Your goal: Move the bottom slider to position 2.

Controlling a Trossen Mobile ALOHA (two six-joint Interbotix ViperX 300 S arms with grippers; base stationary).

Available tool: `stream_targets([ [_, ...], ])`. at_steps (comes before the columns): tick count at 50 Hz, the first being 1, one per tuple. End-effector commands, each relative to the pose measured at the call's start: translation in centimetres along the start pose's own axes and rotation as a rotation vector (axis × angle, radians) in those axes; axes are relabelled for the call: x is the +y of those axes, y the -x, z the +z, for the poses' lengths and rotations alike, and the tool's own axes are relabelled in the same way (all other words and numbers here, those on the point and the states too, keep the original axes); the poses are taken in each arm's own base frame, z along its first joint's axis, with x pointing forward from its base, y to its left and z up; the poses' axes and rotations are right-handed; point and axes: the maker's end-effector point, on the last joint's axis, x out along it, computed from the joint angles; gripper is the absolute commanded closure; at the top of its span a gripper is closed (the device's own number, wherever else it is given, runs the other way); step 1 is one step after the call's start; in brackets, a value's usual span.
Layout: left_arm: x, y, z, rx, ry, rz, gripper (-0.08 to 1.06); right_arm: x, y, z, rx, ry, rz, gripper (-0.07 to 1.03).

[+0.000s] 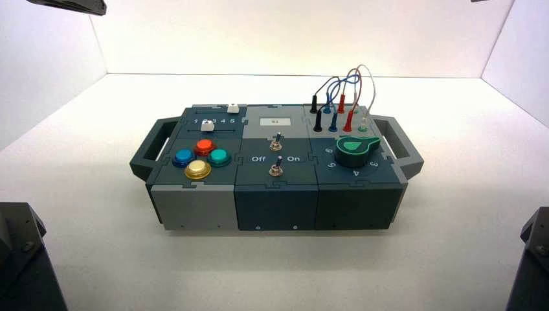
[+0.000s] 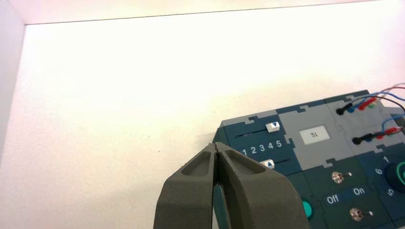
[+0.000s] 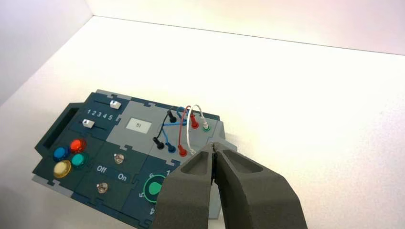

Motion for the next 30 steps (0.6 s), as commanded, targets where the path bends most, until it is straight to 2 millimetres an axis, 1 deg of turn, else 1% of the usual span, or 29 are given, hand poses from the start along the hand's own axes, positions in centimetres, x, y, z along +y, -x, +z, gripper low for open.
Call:
stream_targets([
  [1, -0.5, 0.1, 0.8, -0.020, -0.012, -0.014, 1.01, 0.3, 0.4, 1.3, -0.027, 0.001, 0.009, 0.99],
  [10, -0.6, -0.1, 0.6, -0.009, -0.015, -0.018, 1.01, 0.3, 0.4, 1.2, -0.025, -0.001, 0.009, 0.99],
  [15, -1.0, -0.2, 0.4, 0.004, -0.026, -0.031, 1.01, 0.4, 0.4, 1.1, -0.023, 0.001, 0.015, 0.99],
  [21, -2.4, -0.5, 0.1, 0.024, -0.065, -0.076, 1.01, 0.9, 0.5, 1.1, -0.023, 0.014, 0.039, 0.99],
  [30, -5.1, -1.8, -1.9, 0.142, -0.149, -0.150, 1.01, 1.3, 0.5, 1.0, -0.021, 0.024, 0.052, 0.99],
])
